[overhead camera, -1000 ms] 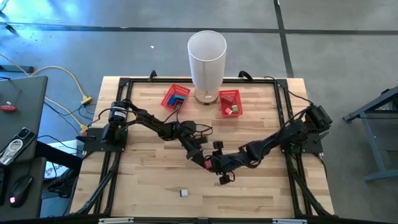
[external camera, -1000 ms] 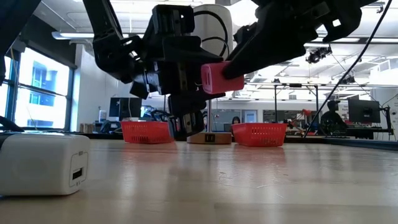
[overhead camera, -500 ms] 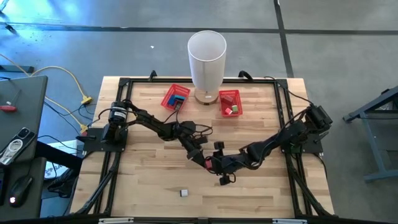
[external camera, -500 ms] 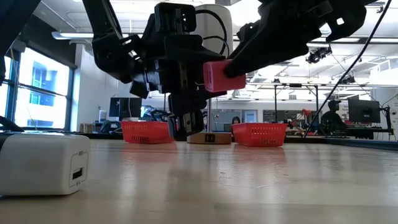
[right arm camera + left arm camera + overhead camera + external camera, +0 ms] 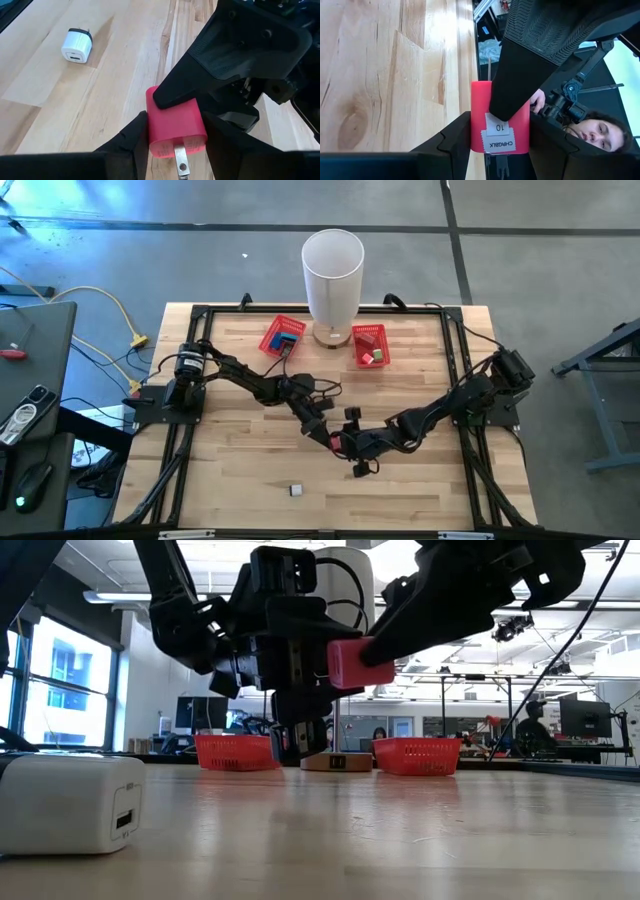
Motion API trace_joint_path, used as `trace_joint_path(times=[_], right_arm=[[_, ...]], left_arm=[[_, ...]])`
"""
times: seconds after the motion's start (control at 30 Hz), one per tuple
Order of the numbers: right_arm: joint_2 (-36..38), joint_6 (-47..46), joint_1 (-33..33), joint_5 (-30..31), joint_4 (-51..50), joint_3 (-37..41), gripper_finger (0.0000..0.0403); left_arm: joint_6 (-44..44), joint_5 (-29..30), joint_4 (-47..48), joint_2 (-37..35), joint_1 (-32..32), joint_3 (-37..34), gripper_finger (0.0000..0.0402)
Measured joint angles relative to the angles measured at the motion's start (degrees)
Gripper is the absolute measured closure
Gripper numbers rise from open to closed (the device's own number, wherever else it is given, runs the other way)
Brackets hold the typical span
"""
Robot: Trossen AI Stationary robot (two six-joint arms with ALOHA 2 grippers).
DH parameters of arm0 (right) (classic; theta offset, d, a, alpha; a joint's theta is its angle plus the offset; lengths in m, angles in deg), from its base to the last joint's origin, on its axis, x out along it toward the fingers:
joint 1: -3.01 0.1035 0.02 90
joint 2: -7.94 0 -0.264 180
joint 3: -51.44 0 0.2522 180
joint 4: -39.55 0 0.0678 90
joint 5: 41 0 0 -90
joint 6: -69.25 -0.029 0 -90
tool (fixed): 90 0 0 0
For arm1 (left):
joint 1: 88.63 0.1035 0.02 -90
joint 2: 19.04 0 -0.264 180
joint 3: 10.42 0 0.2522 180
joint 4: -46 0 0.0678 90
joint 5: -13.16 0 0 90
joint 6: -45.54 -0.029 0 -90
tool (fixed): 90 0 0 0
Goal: Sort adapters and digital timers
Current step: Put the pink charger adapter into the right red bin
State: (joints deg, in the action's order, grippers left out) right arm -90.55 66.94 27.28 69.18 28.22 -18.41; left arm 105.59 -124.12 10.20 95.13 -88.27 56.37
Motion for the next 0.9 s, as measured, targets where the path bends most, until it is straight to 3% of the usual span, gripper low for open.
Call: trace_joint_path(times=[0.37,0.9], right_arm=[[0.0,0.2,0.0,-0.2,0.0,-0.1,0.0260],[0.0,0.1,0.3,1.2,-1.0,-0.1,0.0260]], left_arm=[[-0.6,-0.4,0.0,0.0,0.0,0.0,0.0239],[-4.9,2.6,-1.4,-0.2,0.7,0.2,0.0169]])
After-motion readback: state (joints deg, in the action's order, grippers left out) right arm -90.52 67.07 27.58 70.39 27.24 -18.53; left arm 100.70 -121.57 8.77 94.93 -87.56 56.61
